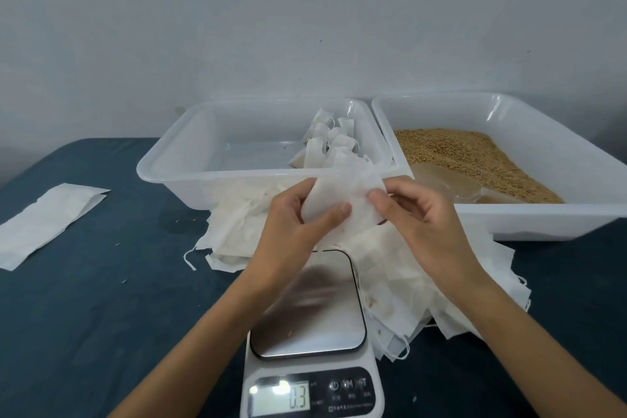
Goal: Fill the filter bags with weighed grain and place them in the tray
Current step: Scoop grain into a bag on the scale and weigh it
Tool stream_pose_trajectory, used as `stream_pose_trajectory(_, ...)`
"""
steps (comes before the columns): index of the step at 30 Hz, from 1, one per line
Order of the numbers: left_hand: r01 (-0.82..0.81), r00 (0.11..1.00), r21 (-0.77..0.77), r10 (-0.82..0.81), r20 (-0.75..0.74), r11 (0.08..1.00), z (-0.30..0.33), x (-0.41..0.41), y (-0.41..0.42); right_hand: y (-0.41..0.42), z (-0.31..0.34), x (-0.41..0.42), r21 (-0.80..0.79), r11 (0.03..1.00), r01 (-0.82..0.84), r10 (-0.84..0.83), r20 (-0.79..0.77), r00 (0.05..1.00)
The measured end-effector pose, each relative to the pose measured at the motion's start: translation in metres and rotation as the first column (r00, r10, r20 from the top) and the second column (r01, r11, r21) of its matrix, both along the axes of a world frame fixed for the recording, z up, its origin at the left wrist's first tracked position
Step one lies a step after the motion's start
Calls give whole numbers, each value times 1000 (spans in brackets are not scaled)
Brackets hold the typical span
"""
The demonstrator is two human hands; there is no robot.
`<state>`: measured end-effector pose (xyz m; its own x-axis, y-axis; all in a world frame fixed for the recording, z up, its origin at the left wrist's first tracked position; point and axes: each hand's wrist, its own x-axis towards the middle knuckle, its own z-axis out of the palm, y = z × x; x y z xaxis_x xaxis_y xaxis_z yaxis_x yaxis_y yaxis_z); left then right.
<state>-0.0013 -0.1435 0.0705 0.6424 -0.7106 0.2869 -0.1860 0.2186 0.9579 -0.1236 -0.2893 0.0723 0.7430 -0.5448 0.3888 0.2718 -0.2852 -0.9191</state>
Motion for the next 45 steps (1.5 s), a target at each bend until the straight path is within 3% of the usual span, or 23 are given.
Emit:
stream_pose_trajectory(2,-63,992,-26,65,109,998,-4,-1,-1,-1,-2,0,-116,985,130,-130,14,991)
stream_pose_trajectory(4,-84,988,-52,90,126,995,-5,-2,-2,-2,-4,-1,-131,981,146,-141,48,989)
stream_pose_trajectory(9,-81,994,-63,85,66,995,-4,-3,-2,4,-4,-3,-107,994,39,-33,58,998)
stream_pose_trajectory(14,-102,991,-98,92,-102,990,-3,-4,-2,1,-5,-4,-33,992,123,-122,39,992)
stream_pose_trajectory(19,-98,992,-70,92,-85,993,-3,-6,-2,2,-5,-1,-84,995,-55,53,-23,998)
stream_pose_trajectory(32,-218,961,-26,210,-179,976,-4,-3,-6,5,-1,-8,-83,995,54,-48,66,997)
stream_pose_trajectory(40,-233,969,-54,227,-93,971,-3,-2,-3,7,4,-10,-111,992,57,-56,13,998)
stream_pose_trajectory(45,-278,960,-12,278,43,961,-1,-4,-2,9,5,-11,-128,989,67,-66,13,998)
